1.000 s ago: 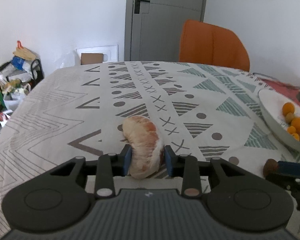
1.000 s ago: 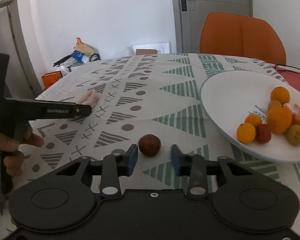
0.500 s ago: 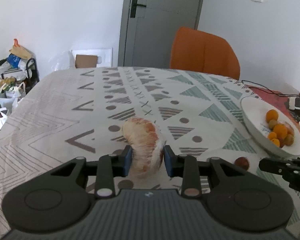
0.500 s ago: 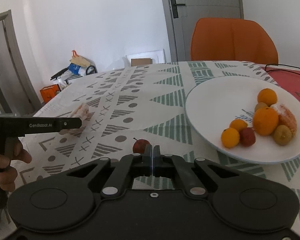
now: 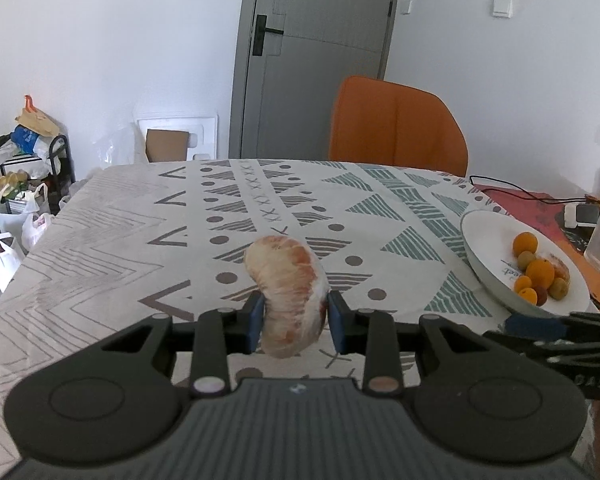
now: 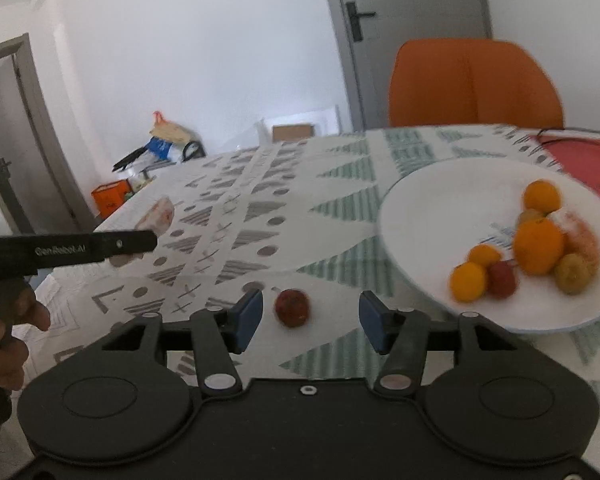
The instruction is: Organize fruits
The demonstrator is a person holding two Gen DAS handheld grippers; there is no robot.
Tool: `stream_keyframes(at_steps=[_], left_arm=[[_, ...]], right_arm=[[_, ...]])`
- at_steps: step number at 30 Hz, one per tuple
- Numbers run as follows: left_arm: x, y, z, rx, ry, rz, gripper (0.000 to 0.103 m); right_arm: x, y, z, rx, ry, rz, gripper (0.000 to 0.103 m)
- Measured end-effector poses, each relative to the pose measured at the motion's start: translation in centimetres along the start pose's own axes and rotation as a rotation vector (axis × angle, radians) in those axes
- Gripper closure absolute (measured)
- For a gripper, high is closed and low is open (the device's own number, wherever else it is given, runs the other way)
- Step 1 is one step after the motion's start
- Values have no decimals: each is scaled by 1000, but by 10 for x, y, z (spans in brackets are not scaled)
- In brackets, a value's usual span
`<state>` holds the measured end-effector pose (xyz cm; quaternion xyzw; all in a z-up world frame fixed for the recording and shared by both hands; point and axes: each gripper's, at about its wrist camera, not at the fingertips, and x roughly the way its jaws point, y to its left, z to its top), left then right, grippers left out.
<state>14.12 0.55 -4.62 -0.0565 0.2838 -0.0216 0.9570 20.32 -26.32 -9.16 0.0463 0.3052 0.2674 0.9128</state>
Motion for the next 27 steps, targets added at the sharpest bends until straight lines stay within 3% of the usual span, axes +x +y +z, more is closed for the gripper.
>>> stream_keyframes(at_steps=[5, 7, 8, 12, 27], left_arm=[[-4, 10, 1, -7, -6, 12, 71], [-6, 13, 1, -9, -10, 11, 71], [-6, 13, 1, -10, -12, 11, 71], [-4, 8, 2, -6, -10, -3, 71], [-2, -51, 14, 86, -34, -93, 71]], right_arm=[[17, 9, 0, -12, 19, -7, 48], [24, 11, 0, -21, 37, -11, 61], [27, 12, 0, -25, 54, -8, 83], [12, 12, 2, -19, 14, 2, 83], [-42, -37, 13, 56, -137, -103, 83]])
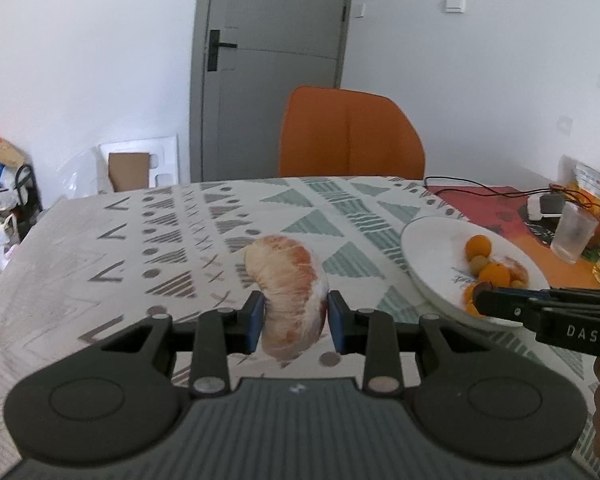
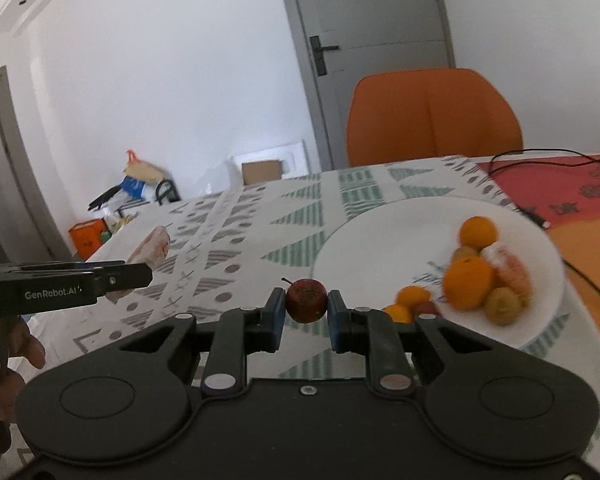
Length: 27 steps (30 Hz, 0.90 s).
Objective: Organize fruits
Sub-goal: 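Carry the pomelo segment and plum over the plate and open both tools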
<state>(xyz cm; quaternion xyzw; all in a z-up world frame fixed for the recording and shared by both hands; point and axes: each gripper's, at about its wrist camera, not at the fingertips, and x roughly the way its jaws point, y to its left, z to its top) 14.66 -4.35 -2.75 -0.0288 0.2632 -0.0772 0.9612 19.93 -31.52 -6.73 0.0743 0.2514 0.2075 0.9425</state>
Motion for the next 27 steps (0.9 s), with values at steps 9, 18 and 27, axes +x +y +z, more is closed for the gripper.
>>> stream_keyframes(at_steps=[9, 18, 27], left_arm=[[16, -24, 11, 23, -8, -35, 71], [39, -40, 17, 45, 8, -72, 71], [61, -60, 27, 71, 17, -117, 71]], right_arm=[[-5, -28, 4, 48, -24, -37, 83], [6, -48, 6, 81, -18, -71, 83], [20, -62, 11, 96, -10, -92, 83]])
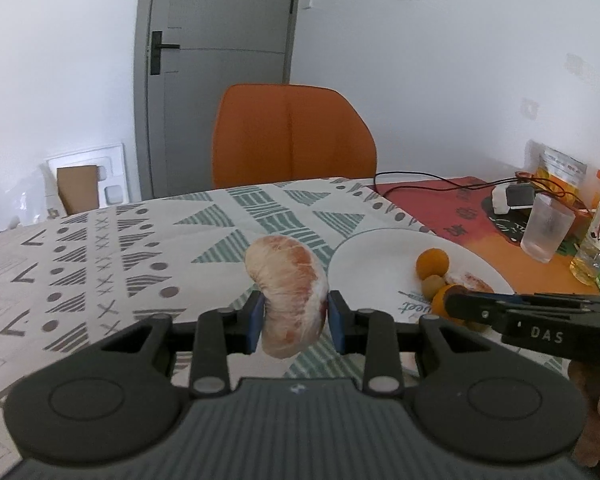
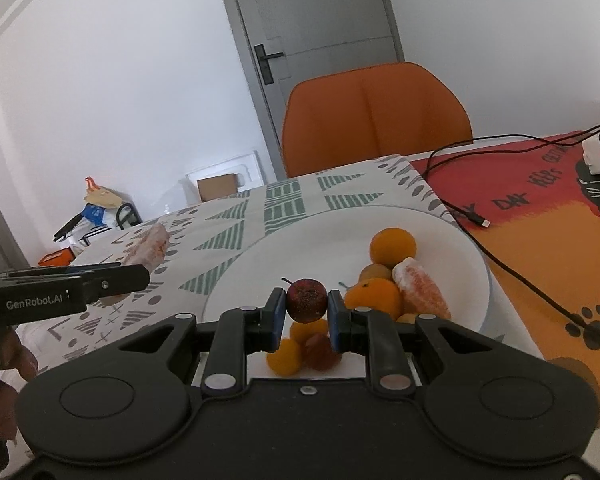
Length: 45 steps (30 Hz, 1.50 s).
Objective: Organize fruits
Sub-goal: 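Carry the pomelo segment and plum over the plate and open both tools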
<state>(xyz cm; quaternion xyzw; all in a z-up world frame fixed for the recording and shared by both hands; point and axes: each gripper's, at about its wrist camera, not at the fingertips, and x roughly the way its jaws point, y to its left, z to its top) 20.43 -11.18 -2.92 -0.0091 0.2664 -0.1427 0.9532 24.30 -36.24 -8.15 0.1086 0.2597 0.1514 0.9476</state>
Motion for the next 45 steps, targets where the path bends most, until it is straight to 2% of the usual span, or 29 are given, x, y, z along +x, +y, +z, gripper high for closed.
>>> stream_keyframes(at_steps=[5, 8, 24, 30, 35, 37, 41, 43, 45], left_arm=[[12, -7, 5, 7, 4, -21, 71], [20, -10, 7, 12, 14, -28, 71], [56, -48, 21, 72, 32, -89, 70], [55, -55, 25, 97, 13, -81, 69], [51, -48, 25, 73, 29, -55, 68], [46, -42, 25, 62, 27, -42, 64], [35, -32, 23, 46, 24, -5, 46], [29, -27, 22, 37, 23, 9, 41], [23, -22, 21, 23, 20, 18, 39]], right_arm=[[9, -1, 5, -9, 3, -11, 82], [10, -1, 8, -10, -11, -25, 79], [-23, -38, 5, 65, -56, -83, 77], [-20, -38, 1, 73, -45, -75, 77], [-20, -36, 2, 72, -41, -67, 76], [-20, -35, 3, 74, -39, -61, 75], [-21, -29, 3, 71, -41, -51, 70], [-22, -25, 2, 65, -40, -46, 67], [-22, -20, 2, 59, -35, -42, 59]])
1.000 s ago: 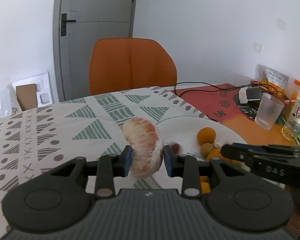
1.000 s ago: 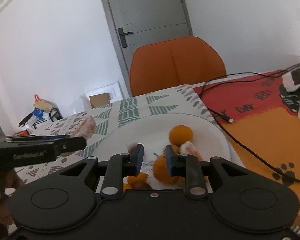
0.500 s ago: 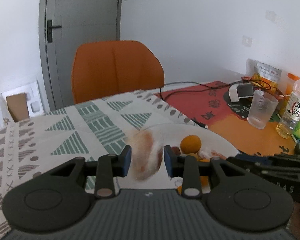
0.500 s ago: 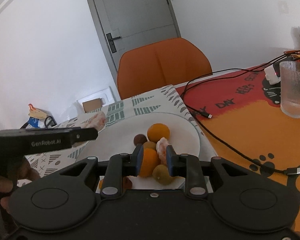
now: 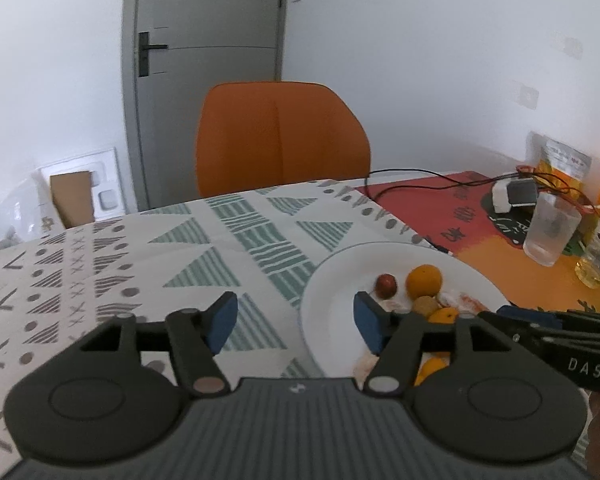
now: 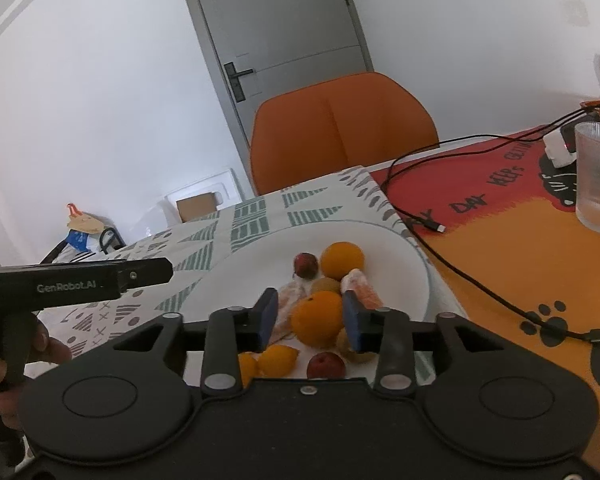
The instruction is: Organize fruits
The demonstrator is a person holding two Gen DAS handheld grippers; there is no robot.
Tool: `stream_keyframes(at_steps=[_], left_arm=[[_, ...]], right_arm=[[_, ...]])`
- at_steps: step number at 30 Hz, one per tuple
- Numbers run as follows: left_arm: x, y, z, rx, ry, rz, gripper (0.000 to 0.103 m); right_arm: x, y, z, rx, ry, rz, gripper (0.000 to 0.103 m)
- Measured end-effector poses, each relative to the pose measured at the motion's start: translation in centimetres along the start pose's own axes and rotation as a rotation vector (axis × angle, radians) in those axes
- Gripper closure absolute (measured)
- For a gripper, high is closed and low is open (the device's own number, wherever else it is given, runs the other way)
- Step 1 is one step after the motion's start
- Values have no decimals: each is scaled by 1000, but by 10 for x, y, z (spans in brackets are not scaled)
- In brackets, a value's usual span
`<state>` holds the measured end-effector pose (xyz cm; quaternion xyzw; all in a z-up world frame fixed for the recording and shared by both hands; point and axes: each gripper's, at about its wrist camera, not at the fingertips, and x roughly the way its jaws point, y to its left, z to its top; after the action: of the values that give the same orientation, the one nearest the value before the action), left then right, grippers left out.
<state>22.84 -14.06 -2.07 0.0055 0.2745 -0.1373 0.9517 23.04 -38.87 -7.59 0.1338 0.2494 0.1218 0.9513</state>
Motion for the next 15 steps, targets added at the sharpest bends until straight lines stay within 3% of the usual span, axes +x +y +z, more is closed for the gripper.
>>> stream_keyframes(at_steps=[7, 12, 15], left_arm=[[-25, 17, -5, -39, -42, 27, 24], [-45, 30, -9, -79, -83, 58, 24], [-55, 36, -10, -92, -89, 67, 24]], right_arm=[[-4, 15, -2, -17, 8, 20, 42], [-11, 25, -2, -19, -11, 21, 12], [-14, 30, -2, -25, -10, 31, 11]])
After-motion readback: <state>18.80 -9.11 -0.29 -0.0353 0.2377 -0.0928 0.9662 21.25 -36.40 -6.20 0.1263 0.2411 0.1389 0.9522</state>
